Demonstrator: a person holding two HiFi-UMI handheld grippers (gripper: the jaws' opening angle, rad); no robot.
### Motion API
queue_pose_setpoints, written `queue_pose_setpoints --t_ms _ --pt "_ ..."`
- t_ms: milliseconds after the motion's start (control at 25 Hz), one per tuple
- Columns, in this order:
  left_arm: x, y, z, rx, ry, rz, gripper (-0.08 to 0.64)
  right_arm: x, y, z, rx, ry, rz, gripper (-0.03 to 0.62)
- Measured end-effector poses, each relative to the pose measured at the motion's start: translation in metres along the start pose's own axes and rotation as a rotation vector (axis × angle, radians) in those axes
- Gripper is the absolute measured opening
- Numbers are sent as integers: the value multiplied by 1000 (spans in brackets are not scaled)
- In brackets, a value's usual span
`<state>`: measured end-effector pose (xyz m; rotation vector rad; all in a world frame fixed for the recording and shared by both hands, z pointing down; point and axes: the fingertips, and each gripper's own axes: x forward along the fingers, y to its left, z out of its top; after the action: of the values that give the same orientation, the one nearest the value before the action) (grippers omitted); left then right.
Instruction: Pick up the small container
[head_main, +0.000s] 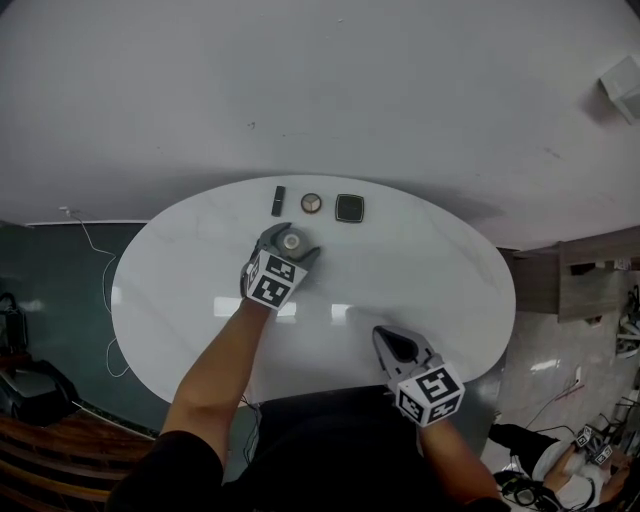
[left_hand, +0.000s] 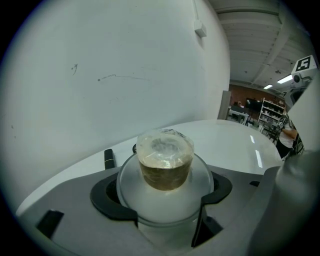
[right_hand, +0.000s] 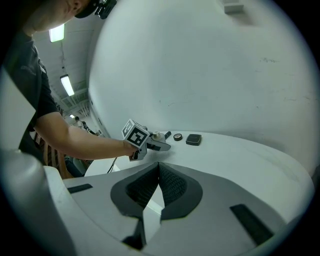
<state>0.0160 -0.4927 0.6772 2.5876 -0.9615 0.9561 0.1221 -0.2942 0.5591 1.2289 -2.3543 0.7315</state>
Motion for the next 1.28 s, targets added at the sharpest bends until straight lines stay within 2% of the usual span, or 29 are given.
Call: queue_pose_setpoints --t_ms 280,800,1080,1280 --pt "-50 -11 12 -15 22 14 345 0 20 20 -25 -73 32 -3" --pt "-166 -58 42 41 -64 -25 345 4 69 53 -131 -148 102 -5" --pt "-224 -81 44 78 -90 -48 345 -15 82 79 -141 -223 116 -5" --pt "-259 -90 49 89 -116 -33 345 -27 99 94 -193 -278 130 -5"
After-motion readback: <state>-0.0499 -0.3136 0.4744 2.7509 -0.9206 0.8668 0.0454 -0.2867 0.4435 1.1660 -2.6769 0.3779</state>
